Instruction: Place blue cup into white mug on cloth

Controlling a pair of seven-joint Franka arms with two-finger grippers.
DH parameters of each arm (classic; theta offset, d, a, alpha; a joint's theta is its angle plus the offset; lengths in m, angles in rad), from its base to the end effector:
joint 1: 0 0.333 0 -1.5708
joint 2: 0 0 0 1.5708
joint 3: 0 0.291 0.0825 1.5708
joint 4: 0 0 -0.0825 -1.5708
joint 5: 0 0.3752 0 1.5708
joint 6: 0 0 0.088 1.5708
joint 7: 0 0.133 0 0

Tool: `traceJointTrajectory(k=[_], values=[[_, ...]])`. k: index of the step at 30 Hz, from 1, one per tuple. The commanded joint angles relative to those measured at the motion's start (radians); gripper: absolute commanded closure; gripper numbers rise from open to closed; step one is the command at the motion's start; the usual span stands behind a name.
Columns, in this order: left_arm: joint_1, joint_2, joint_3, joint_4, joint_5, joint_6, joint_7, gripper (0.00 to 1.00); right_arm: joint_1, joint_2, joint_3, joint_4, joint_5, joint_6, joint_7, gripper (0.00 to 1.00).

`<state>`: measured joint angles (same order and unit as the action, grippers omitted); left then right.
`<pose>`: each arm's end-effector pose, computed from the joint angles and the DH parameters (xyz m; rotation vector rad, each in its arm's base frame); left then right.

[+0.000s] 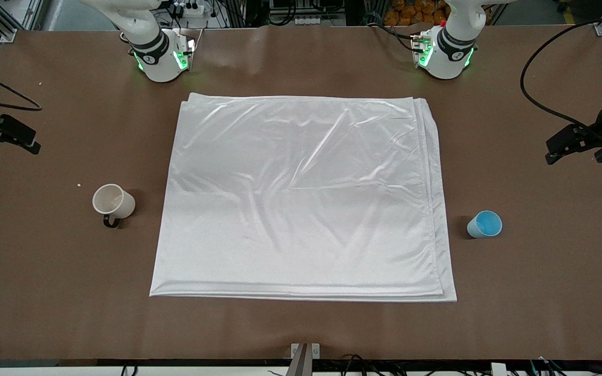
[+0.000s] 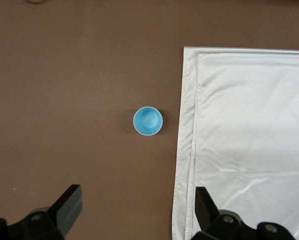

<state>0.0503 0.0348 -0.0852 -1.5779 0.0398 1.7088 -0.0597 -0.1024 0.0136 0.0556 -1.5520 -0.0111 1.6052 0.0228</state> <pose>0.5711 -0.0145 0.5639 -3.1056 -0.0333 -0.1521 0.5537 -0.0276 0.5779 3.1283 -0.1087 0.0618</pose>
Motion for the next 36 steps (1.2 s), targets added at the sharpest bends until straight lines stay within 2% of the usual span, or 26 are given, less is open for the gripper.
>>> traceJointTrajectory(k=[1,12,21,31,36], values=[[0.005,-0.004,-0.001,-0.005,-0.017,0.014,0.011,0.0,0.004,0.014,-0.002,0.027,-0.017,-0.017,0.006,0.0],[0.005,0.023,-0.001,-0.005,-0.006,0.014,0.012,0.0,0.004,0.015,0.0,0.027,-0.017,-0.017,0.005,0.0],[0.014,0.118,0.007,-0.007,-0.017,0.023,0.015,0.0,0.001,0.061,-0.002,0.027,-0.02,-0.014,0.002,0.0],[0.042,0.229,0.007,-0.028,-0.018,0.135,0.017,0.0,-0.039,0.173,-0.002,0.033,-0.01,0.054,0.003,0.0],[0.039,0.252,0.007,-0.103,-0.017,0.248,0.015,0.0,-0.039,0.219,-0.002,0.035,-0.021,0.139,0.002,0.0]])
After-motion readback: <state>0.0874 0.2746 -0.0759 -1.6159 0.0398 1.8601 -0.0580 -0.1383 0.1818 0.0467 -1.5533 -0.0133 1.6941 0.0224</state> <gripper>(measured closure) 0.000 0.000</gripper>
